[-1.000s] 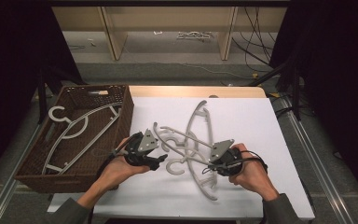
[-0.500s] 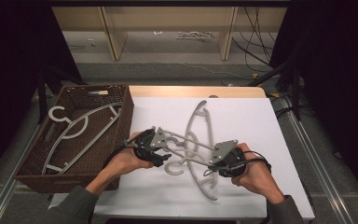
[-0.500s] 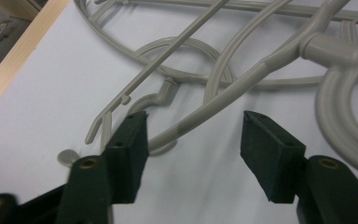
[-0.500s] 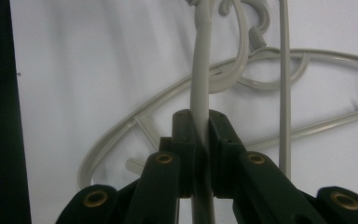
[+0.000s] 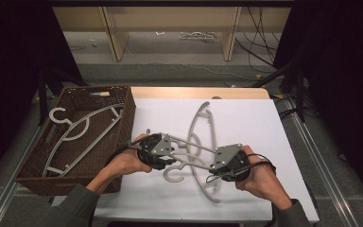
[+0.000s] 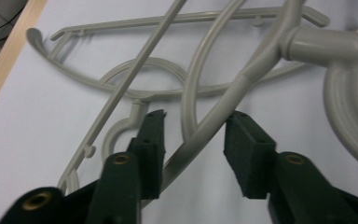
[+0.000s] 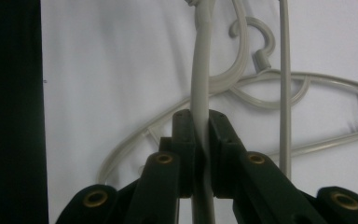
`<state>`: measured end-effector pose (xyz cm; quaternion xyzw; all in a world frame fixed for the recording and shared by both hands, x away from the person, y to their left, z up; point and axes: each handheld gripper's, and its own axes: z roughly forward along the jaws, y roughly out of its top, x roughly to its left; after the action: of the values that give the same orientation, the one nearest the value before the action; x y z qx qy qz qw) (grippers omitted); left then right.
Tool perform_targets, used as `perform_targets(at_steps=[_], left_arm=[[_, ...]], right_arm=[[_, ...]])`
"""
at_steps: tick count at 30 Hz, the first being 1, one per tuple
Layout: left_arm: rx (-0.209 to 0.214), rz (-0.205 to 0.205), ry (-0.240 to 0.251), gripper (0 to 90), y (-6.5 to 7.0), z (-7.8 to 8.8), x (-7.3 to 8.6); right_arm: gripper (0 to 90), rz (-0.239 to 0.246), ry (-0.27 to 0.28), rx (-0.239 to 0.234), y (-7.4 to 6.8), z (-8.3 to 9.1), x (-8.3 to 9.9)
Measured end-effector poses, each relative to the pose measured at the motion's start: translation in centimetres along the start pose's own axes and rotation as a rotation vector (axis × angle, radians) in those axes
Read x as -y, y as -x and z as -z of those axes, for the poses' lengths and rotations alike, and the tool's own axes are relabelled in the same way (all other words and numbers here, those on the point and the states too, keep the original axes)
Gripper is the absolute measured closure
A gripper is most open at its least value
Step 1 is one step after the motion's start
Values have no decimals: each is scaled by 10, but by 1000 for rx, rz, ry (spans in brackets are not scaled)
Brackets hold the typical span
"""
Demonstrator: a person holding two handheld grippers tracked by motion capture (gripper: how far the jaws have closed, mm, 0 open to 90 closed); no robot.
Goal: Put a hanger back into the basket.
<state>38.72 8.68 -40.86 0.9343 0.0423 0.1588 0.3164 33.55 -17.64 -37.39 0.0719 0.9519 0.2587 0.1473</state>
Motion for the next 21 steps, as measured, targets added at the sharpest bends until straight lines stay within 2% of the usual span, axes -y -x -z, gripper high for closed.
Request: perform_targets(at_steps=[2, 3, 6, 9, 10, 11, 12, 14, 16, 18, 19, 21], left_arm=[[6, -20, -7, 630, 0, 0, 0], [12, -13, 1, 640, 1, -1, 0], [25, -71, -13, 670, 2, 3, -1], [25, -94, 11, 692, 4, 9, -2], [35, -96, 16, 697, 4, 11, -3], [45, -82, 42, 703, 6, 12, -3], [60, -95, 49, 712, 5, 15, -5], [68, -88, 76, 722, 8, 18, -10], [76, -100, 74, 738, 11, 20, -15], [70, -79, 87, 744, 14, 20, -19], [72, -98, 75, 745, 13, 21, -20], [83, -69, 94, 757, 15, 21, -20]], right_arm=[[831, 9, 7, -8, -1, 1, -1], [831, 12, 0, -16, -1, 1, -1], [830, 29, 6, -14, -1, 1, -2], [827, 44, 22, -10, 0, 4, -1], [825, 49, 29, -12, 1, 6, -1], [821, 52, 43, -9, 2, 8, 0], [816, 41, 60, -17, 3, 12, 2], [810, 37, 93, -31, 7, 21, 6], [802, 35, 114, -40, 9, 27, 10], [793, 26, 124, -38, 11, 31, 14], [789, 25, 127, -33, 12, 33, 16], [777, 8, 144, -32, 15, 34, 19]])
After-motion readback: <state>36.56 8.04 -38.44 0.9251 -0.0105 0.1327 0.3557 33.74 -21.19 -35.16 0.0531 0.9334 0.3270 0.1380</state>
